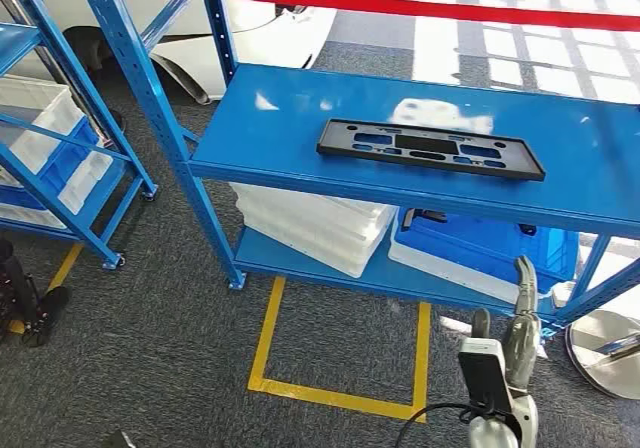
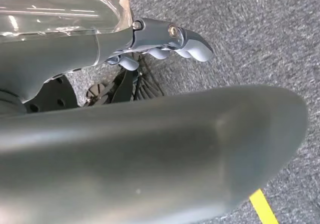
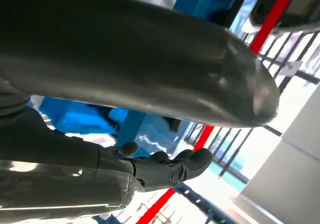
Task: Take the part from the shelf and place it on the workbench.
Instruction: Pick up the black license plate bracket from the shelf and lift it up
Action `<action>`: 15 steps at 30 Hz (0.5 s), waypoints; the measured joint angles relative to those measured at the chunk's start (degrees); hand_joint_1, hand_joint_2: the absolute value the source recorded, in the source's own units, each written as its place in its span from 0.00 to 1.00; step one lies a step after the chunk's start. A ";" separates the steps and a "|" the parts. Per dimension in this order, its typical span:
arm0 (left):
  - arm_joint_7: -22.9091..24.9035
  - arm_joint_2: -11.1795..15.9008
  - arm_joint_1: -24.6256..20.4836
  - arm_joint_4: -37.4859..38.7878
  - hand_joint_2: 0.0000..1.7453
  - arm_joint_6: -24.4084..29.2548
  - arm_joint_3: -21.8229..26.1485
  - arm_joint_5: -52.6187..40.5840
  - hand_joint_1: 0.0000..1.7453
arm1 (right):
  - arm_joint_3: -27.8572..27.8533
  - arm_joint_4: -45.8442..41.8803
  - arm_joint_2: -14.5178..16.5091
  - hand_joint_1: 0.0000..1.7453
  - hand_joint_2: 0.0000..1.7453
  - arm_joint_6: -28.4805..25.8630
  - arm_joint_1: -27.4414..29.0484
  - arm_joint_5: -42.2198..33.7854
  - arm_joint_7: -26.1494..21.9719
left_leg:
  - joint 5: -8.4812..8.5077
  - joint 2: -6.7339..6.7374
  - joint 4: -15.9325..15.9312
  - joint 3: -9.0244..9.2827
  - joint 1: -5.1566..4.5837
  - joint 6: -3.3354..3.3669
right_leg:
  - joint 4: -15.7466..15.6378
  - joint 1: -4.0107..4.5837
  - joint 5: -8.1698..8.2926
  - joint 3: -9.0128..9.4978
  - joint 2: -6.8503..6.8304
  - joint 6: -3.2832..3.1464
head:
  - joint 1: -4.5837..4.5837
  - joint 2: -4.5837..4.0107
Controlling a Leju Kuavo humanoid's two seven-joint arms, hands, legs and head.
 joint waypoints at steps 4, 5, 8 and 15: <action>0.30 -0.06 -0.32 0.10 0.00 -0.13 -0.20 0.00 0.00 | 6.18 -0.23 -0.41 0.00 0.00 0.75 -0.80 -0.20 -0.13 | 0.00 0.00 0.00 0.00 0.00 0.00 | 0.00 0.00 0.00 -0.01 0.00 0.00 | 0.00 0.00; 0.40 -0.08 -0.41 0.14 0.00 -0.21 -0.26 0.00 0.00 | 8.15 -0.34 -0.53 0.00 0.00 1.16 -1.03 -0.50 -0.24 | 0.00 0.00 0.00 0.00 0.00 0.00 | 0.00 0.01 0.00 -0.01 0.00 0.00 | 0.00 0.00; 0.60 -0.14 -0.61 0.17 0.00 -0.44 -0.37 0.00 0.00 | 12.94 -0.76 -0.67 0.00 0.00 3.06 -1.46 -2.51 -0.81 | 0.00 0.00 0.00 -0.01 0.00 0.00 | 0.00 0.01 0.00 -0.01 0.00 0.00 | 0.00 0.00; 0.03 -0.40 -1.22 0.19 0.00 -1.33 -1.39 0.00 0.00 | 23.70 -0.47 -0.67 0.00 0.00 10.74 -2.25 -9.32 -2.94 | 0.00 0.00 0.00 -0.01 0.00 0.00 | 0.00 0.00 0.00 -0.01 0.00 0.00 | 0.00 0.00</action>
